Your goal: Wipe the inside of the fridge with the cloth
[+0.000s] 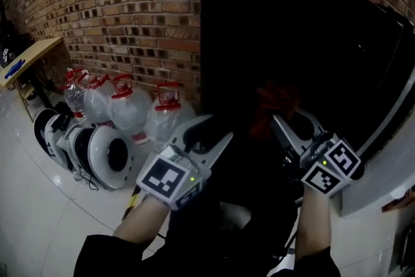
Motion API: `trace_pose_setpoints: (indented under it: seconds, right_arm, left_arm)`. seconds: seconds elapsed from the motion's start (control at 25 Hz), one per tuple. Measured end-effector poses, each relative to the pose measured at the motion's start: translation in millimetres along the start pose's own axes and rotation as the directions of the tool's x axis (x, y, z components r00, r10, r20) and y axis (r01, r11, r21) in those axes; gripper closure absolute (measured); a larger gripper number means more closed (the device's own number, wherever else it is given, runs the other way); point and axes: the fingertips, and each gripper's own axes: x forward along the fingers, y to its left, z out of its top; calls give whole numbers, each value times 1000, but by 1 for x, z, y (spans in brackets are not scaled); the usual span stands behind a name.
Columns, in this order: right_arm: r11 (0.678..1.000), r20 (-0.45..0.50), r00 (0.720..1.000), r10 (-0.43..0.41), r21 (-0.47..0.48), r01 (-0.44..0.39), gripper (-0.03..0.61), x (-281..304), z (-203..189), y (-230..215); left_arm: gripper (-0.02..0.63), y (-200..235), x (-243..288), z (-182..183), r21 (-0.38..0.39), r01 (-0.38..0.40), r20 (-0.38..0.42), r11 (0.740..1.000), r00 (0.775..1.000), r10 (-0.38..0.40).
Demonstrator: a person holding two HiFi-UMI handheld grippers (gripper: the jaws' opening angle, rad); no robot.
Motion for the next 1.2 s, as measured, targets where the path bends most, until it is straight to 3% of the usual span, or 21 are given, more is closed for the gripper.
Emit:
trace_pose_setpoints:
  seconds: [0.04, 0.12, 0.2, 0.56, 0.8, 0.96, 1.2]
  right_arm:
    - [1000, 5, 1000, 0, -2, 0, 499, 5, 5, -3]
    - [1000, -2, 1000, -6, -30, 6, 499, 18, 12, -10]
    - [998, -11, 1000, -11, -59, 11, 499, 34, 19, -15]
    - [990, 89, 993, 74, -124, -62, 499, 109, 94, -21]
    - [978, 71, 986, 150, -159, -137, 500, 134, 114, -18]
    - [984, 74, 990, 120, -138, -109, 500, 146, 118, -44]
    - [995, 126, 990, 58, -87, -47, 500, 171, 117, -98]
  left_arm:
    - [423, 20, -4, 2, 6, -94, 16, 996, 995, 94]
    - [335, 53, -3, 3, 9, -219, 26, 976, 975, 219]
    - [262, 71, 7, -5, -5, -249, 0, 969, 969, 249]
    - [265, 80, 40, -38, -26, -120, -84, 992, 989, 118]
    - [307, 79, 41, -34, -7, -69, -87, 998, 994, 68]
    - [328, 73, 45, -32, -15, -15, -84, 1000, 996, 13]
    - [330, 72, 48, -29, -42, 7, -71, 999, 997, -10]
